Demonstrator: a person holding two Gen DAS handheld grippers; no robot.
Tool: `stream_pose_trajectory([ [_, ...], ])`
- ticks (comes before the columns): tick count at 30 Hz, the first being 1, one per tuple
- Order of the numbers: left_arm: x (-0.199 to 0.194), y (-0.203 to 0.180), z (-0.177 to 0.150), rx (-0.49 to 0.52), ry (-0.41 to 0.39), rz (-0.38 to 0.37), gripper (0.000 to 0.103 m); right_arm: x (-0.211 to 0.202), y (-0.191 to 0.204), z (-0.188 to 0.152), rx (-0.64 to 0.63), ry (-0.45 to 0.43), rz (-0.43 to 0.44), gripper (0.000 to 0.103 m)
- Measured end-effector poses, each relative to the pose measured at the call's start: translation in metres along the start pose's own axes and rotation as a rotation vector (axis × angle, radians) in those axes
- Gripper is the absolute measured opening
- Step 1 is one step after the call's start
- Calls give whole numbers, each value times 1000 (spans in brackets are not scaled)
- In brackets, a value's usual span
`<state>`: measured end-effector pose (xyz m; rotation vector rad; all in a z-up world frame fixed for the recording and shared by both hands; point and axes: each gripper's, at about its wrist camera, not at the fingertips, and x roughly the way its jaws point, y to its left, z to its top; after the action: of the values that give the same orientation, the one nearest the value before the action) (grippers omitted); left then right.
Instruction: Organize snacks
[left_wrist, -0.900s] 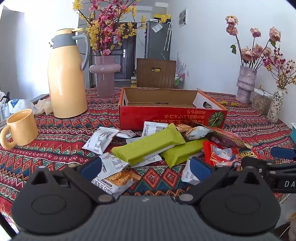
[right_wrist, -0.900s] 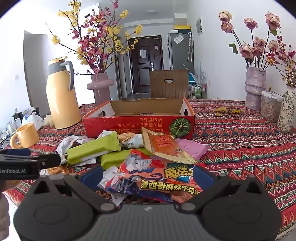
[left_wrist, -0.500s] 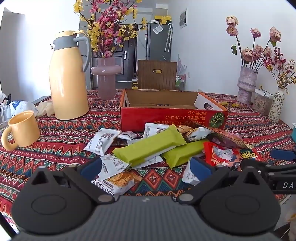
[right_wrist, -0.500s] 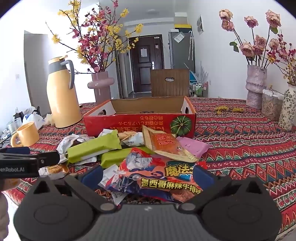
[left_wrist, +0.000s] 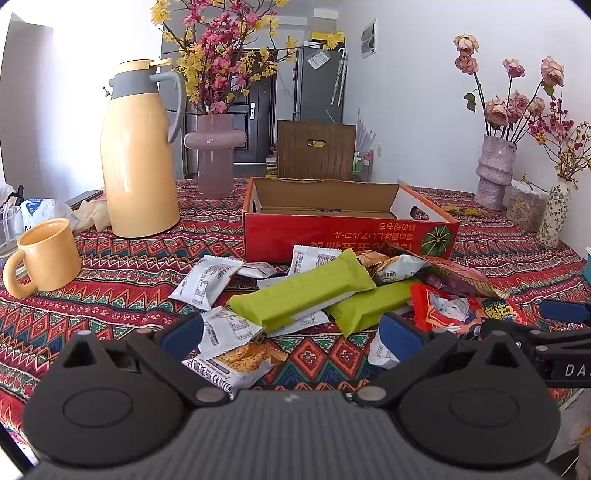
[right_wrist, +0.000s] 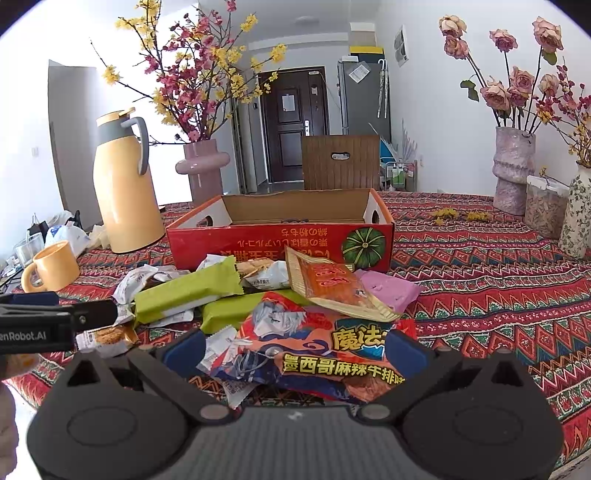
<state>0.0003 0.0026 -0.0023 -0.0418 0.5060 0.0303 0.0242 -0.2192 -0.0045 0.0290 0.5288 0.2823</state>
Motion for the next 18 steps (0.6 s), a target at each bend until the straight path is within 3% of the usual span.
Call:
stream_pose_trajectory([
  [18, 4, 1, 0, 5, 7, 1, 103, 6, 0, -1, -1, 10, 2, 103],
])
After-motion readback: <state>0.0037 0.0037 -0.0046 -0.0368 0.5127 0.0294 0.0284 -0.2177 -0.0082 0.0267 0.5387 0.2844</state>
